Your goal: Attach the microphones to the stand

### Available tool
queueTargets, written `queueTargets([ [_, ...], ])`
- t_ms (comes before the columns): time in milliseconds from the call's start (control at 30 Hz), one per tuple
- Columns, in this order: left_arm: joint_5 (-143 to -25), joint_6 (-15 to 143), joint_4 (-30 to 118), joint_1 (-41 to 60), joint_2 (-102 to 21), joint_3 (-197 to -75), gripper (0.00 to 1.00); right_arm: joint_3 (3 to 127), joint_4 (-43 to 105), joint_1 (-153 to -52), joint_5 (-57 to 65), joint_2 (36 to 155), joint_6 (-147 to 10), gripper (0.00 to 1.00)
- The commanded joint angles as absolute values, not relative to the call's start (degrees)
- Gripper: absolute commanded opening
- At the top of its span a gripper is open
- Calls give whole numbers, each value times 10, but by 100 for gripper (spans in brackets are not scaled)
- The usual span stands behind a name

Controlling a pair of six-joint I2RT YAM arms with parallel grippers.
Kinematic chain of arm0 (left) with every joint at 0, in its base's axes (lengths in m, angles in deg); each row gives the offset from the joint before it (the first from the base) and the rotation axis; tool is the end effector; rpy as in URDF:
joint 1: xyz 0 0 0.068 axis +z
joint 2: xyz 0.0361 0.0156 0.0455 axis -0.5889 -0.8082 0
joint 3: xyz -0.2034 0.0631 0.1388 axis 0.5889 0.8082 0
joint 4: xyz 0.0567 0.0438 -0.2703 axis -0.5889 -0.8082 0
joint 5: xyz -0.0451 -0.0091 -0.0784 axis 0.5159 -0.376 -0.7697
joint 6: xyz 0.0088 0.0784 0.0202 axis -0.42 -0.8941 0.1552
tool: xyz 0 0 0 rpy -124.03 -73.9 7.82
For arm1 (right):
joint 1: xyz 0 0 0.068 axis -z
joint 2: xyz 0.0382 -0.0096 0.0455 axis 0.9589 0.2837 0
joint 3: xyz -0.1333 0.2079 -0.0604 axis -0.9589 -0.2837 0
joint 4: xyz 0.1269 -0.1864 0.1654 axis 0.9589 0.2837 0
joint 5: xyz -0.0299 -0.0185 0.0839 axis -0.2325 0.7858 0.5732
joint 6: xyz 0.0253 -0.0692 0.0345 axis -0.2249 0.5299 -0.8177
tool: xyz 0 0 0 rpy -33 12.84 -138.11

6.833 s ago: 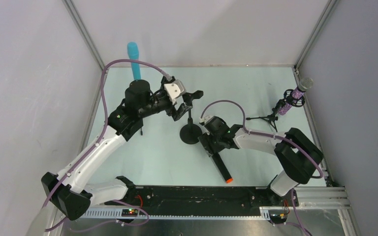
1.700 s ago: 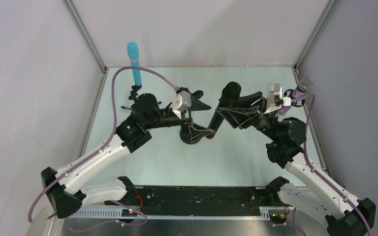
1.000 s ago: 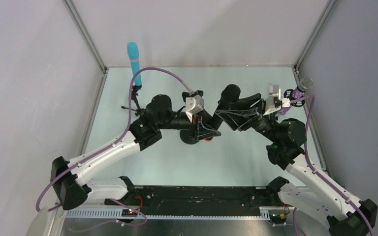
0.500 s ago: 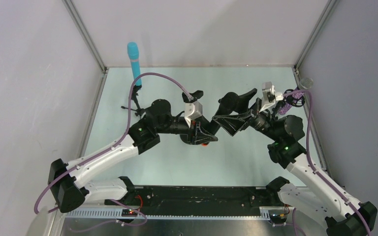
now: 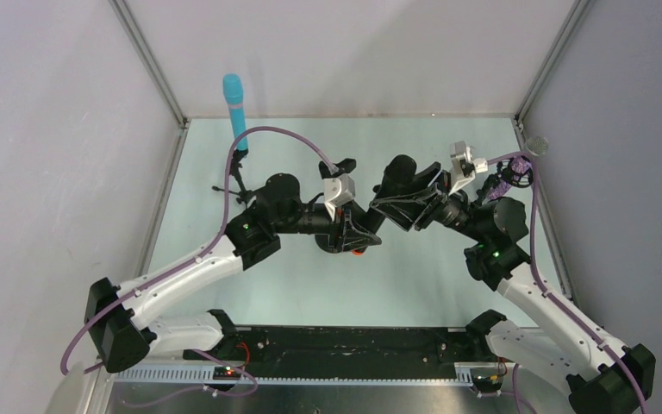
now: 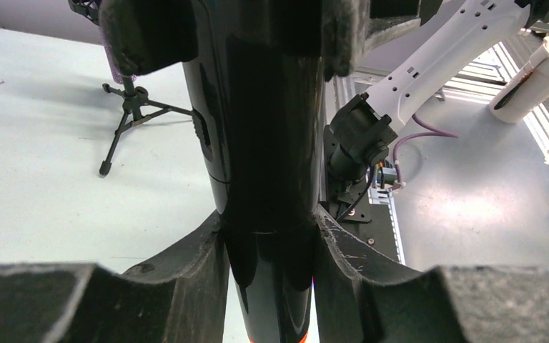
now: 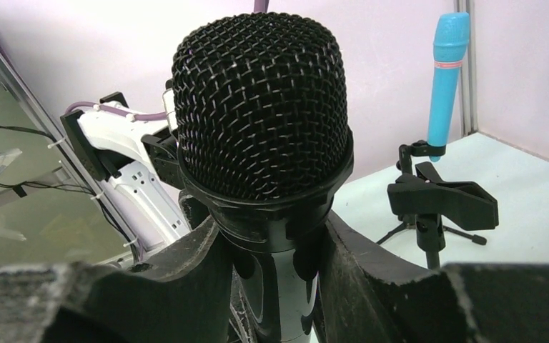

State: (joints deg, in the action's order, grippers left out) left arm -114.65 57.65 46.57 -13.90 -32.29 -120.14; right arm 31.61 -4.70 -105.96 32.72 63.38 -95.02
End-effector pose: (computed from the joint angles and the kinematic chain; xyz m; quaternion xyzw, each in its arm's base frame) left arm 0.1739 -0.2758 0.3351 0.4713 0.5640 -0.5115 0.4451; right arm 0.1842 0.1668 0.3874 -0.2655 0.4909 0.5760 0.5973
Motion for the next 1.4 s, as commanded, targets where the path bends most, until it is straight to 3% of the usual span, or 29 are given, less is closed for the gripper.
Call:
queueTargets([
  [0, -1147, 524, 499, -144, -325, -1202, 21, 339, -53, -1063, 339, 636, -970, 0],
  [133, -1125, 524, 499, -144, -324, -1196, 60, 339, -32, -1063, 335, 636, -945, 0],
  [200, -1115, 509, 500, -144, -319, -1189, 73, 339, -20, -1062, 336, 635, -932, 0],
  [367, -1064, 472, 505, -144, -298, -1176, 89, 339, 35, -1060, 317, 624, -879, 0],
  [967, -947, 363, 514, -127, -267, -1241, 99, 339, 95, -1043, 294, 632, -858, 0],
  [1367, -968, 376, 502, -14, -267, -1282, 100, 339, 106, -1039, 294, 635, -849, 0],
])
